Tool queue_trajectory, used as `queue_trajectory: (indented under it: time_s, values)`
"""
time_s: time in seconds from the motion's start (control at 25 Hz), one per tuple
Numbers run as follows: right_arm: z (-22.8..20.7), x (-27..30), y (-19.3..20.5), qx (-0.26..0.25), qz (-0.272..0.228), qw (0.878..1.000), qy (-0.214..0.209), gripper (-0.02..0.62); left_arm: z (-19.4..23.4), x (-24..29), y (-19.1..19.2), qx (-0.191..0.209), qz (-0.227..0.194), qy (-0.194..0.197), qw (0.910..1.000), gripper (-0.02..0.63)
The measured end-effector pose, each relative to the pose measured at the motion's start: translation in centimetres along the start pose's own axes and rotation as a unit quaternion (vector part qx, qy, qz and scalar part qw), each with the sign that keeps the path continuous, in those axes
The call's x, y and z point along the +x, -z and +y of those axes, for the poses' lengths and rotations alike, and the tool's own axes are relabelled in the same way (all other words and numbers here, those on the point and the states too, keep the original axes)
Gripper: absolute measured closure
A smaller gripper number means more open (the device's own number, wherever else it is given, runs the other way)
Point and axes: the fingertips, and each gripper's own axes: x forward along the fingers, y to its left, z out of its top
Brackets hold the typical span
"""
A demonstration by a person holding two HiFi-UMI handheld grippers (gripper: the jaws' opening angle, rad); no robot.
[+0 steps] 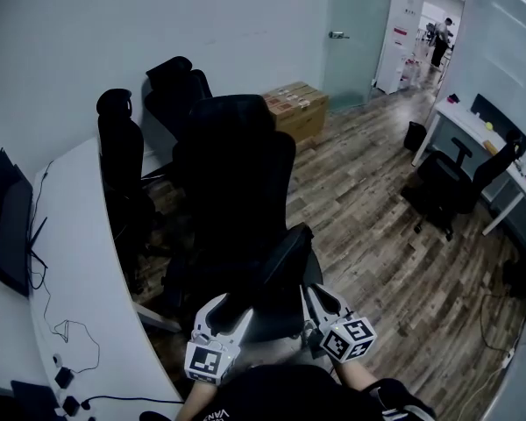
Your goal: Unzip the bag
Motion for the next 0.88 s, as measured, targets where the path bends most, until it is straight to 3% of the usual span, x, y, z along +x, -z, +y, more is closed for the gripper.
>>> queue_trajectory:
  time_s: [0.36, 0.88]
  values:
    - [2.2, -1.2, 1.1, -0.029, 0.014, 0.999, 0.005, 0.546, 0.7, -2.9, -0.1, -0.008, -0.011, -0.008, 0.9999, 0.545]
    - [4.3, -0.7, 1.5, -0.048, 0.019, 0.999, 0.006, 0.551, 1.4, -4.7, 0.4, -0.005, -0.001, -0.01, 0.9999, 0.586]
